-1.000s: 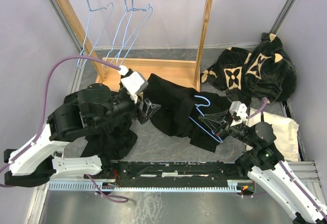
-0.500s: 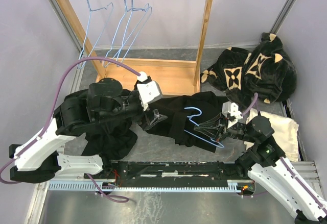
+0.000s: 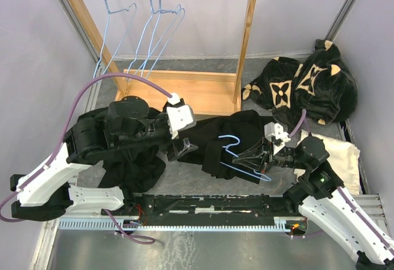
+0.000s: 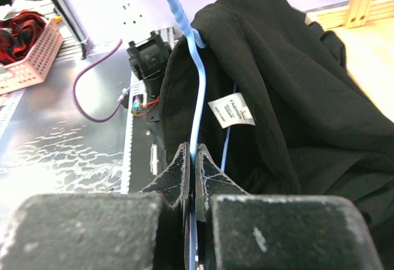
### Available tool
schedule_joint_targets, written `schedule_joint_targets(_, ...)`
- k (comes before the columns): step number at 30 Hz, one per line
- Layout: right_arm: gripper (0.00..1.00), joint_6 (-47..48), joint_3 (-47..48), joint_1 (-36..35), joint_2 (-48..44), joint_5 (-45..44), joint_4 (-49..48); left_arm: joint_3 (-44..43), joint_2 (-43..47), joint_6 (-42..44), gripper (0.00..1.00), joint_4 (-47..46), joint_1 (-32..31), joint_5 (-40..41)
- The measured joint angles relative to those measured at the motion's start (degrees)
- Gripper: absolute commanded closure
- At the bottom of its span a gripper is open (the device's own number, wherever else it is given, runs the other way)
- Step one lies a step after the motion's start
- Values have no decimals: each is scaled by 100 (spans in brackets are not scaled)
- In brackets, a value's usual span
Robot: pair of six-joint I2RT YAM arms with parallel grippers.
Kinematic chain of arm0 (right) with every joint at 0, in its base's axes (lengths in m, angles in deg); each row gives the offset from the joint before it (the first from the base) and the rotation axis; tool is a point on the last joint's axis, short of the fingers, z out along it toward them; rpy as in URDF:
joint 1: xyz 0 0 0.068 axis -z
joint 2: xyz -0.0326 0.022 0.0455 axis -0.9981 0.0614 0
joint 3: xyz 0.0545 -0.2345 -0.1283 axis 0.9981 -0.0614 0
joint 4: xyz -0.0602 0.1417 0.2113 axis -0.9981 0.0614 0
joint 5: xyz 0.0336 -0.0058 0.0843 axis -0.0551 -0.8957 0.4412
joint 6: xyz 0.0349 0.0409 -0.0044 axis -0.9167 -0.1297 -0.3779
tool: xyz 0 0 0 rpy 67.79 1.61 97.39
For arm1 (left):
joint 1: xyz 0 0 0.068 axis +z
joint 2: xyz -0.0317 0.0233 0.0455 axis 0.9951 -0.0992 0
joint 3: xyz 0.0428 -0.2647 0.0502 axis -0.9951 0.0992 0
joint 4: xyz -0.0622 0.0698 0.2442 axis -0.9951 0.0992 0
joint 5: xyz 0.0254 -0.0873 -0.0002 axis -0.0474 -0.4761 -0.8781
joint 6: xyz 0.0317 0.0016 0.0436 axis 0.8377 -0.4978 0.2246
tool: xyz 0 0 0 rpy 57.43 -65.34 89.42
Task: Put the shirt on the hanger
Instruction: Hang the shirt on the hanger.
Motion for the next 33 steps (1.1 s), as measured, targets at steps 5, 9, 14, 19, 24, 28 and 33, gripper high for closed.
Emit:
schedule_joint_targets(5, 100, -153, 61, 0, 90, 236, 42, -107, -94, 109, 22, 267, 0, -251)
schedule_joint_targets(9, 100, -236, 66, 0, 7, 374, 85, -153, -269, 157, 22, 450, 0, -573)
schedule_joint_targets(14, 100, -345, 160, 0, -9, 570, 136, -151, -380, 188, 22, 601, 0, -728)
schedule_joint_targets(19, 100, -507, 247, 0, -48, 691, 83, -151, -382, 293, 22, 619, 0, -798)
schedule_joint_targets(24, 100, -737, 247, 0, -118, 765, -149, -140, -476, 391, 24, 533, 0, -977)
schedule_joint_targets(28, 100, -831, 256, 0, -122, 793, -243, -129, -721, 444, 35, 483, 0, -1204)
schedule_joint_targets(33, 100, -879, 286, 0, -125, 809, -271, -50, -918, 505, 55, 448, 0, -1440)
